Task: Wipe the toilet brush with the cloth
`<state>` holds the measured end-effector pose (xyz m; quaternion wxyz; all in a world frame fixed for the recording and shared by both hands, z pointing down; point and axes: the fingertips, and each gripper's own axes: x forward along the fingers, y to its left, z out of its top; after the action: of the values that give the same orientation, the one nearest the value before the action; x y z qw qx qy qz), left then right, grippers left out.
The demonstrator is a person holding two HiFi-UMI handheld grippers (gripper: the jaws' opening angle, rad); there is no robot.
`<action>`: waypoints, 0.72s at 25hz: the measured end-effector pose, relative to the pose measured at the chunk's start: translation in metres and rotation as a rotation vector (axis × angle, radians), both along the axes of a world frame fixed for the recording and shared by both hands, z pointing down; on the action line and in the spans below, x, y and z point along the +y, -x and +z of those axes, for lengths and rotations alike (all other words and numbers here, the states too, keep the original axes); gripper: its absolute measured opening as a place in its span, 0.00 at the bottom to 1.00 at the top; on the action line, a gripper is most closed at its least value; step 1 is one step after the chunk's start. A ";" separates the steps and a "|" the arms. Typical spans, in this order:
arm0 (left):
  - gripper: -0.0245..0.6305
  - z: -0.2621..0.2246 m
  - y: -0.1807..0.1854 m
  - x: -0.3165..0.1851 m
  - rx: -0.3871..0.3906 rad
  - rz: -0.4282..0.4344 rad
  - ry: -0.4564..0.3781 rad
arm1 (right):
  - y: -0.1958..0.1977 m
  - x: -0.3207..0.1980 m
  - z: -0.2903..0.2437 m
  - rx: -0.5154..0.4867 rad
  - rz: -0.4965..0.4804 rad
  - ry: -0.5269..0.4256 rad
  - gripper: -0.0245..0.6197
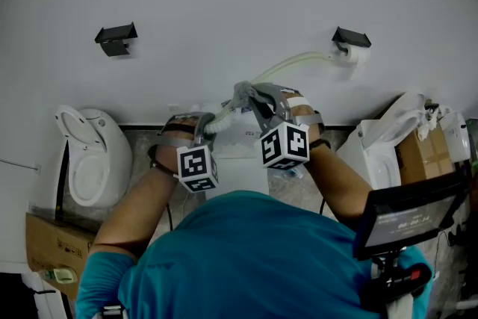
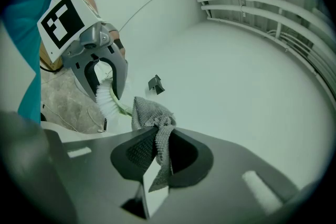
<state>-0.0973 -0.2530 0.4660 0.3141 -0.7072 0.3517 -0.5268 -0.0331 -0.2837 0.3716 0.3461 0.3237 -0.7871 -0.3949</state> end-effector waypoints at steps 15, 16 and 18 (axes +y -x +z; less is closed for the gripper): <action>0.26 -0.004 -0.001 0.001 0.025 0.029 -0.020 | -0.029 -0.018 -0.019 -0.018 0.071 -0.046 0.11; 0.26 -0.004 -0.001 0.001 0.026 0.030 -0.022 | -0.031 -0.018 -0.020 -0.018 0.075 -0.048 0.11; 0.26 -0.006 -0.001 0.001 0.028 0.031 -0.025 | -0.034 -0.021 -0.023 -0.026 0.084 -0.052 0.11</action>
<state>-0.0960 -0.2522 0.4604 0.3262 -0.7159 0.3518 -0.5073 0.0010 -0.3044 0.3490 0.3436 0.3705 -0.7668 -0.3958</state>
